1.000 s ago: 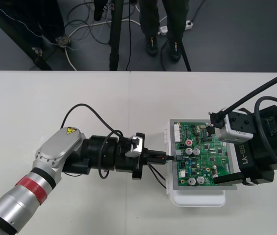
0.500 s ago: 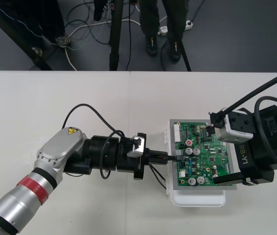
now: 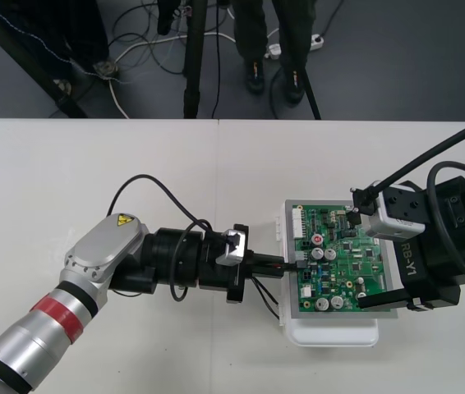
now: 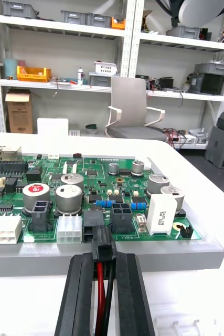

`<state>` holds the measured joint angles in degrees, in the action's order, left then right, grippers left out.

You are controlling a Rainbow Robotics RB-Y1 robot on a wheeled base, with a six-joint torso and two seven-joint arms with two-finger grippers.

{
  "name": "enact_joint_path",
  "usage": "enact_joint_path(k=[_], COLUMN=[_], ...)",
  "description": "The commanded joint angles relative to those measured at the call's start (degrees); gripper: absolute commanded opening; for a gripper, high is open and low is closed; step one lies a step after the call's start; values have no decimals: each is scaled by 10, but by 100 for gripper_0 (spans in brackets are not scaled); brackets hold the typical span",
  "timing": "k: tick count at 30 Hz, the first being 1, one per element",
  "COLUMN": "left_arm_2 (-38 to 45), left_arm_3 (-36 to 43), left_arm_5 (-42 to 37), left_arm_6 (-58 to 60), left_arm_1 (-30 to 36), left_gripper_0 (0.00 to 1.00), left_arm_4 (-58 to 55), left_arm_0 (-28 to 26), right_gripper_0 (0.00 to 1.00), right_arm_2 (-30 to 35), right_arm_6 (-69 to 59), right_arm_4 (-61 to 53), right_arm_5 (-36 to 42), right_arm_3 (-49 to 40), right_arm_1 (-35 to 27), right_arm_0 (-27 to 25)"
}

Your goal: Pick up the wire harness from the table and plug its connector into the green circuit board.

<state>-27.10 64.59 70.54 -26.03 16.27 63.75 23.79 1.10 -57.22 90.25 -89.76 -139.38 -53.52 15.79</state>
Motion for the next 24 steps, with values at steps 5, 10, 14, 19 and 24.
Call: enact_joint_path(k=[5, 10, 14, 19, 24], left_arm_2=[-14, -13, -14, -16, -17], left_arm_3=[6, 6, 6, 6, 7], left_arm_5=[-25, -31, -31, -31, -30], left_arm_6=[-18, -21, -23, -31, -39], left_arm_1=[-25, -25, -26, -26, -27], left_gripper_0=[0, 0, 0, 0, 0], left_arm_4=[-8, -8, -8, -8, -9], left_arm_0=[21, 21, 21, 24, 25], right_gripper_0=[100, 100, 100, 100, 100], right_arm_2=[-7, -7, -7, -7, -7], right_arm_6=[20, 20, 20, 20, 20], right_arm_4=[4, 4, 4, 4, 4], right_arm_5=[-2, -2, -2, -2, -2], right_arm_3=[-7, -7, -7, -7, -7], right_arm_1=[5, 5, 5, 5, 5], right_arm_0=[16, 16, 16, 16, 16])
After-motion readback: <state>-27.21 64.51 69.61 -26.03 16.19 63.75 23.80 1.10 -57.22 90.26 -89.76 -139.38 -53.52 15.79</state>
